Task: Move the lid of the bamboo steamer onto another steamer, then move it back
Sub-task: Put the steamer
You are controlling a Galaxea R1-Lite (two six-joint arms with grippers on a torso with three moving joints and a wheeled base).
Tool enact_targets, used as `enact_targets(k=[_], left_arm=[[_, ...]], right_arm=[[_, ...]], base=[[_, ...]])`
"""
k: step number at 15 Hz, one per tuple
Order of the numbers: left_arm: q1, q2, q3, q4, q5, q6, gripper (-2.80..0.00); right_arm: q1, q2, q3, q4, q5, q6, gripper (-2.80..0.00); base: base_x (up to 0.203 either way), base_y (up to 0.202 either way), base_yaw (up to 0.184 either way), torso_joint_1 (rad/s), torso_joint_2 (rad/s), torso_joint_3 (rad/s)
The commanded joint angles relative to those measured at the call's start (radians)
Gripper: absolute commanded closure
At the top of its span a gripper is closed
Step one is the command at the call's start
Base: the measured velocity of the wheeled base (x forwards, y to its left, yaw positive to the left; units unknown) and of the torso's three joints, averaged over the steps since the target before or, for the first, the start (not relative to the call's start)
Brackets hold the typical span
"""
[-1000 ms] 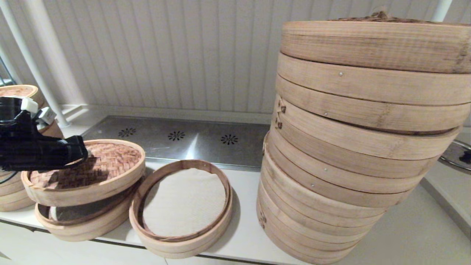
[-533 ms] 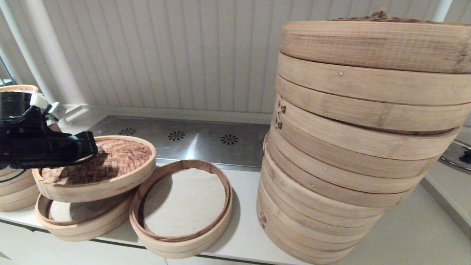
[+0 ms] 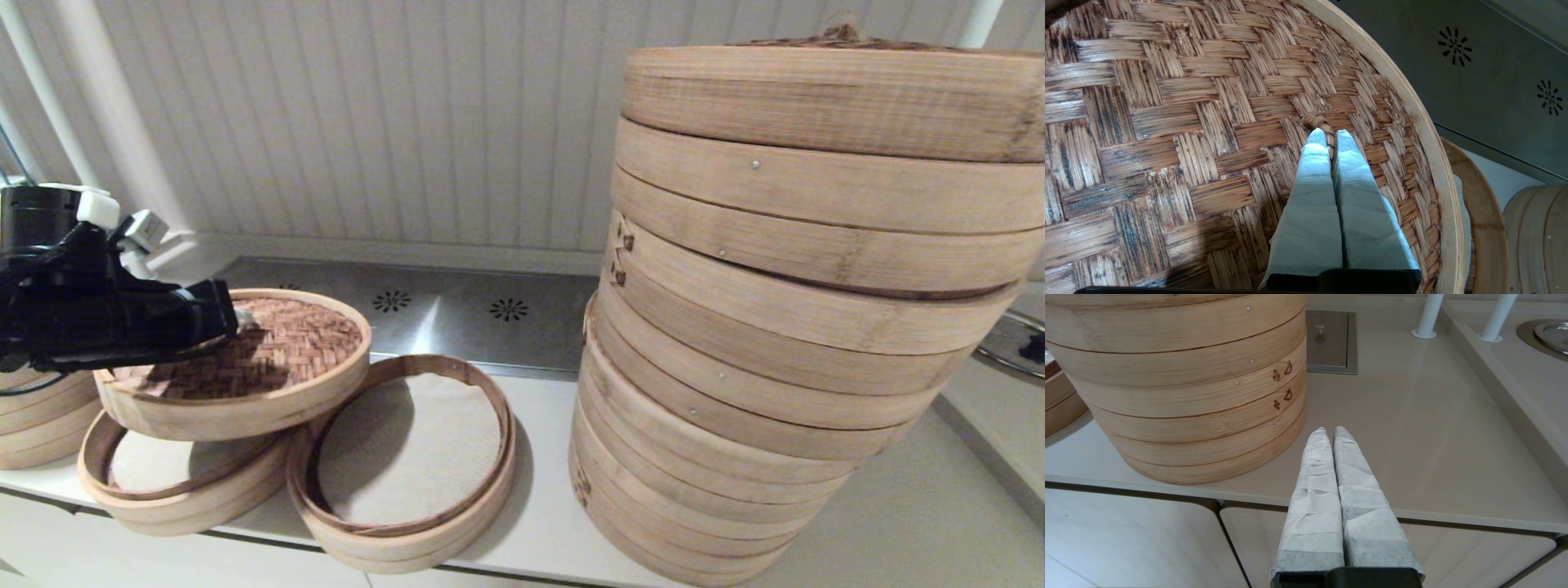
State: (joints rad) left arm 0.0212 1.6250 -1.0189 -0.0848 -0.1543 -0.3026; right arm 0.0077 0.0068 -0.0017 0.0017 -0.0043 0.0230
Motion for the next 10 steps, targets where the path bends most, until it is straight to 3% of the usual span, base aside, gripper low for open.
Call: enact_targets(k=[1, 10], left_arm=[[-0.011, -0.010, 0.000, -0.001, 0.002, -0.004, 0.00], [-0.153, -0.028, 0.017, 0.002, 0.013, -0.029, 0.00]], right_arm=[[0.000, 0.001, 0.000, 0.000, 0.000, 0.000, 0.00], [0.000, 0.001, 0.000, 0.000, 0.000, 0.000, 0.00]], base=[[0.000, 0.000, 0.000, 0.000, 0.00, 0.000], [0.000, 0.000, 0.000, 0.000, 0.00, 0.000]])
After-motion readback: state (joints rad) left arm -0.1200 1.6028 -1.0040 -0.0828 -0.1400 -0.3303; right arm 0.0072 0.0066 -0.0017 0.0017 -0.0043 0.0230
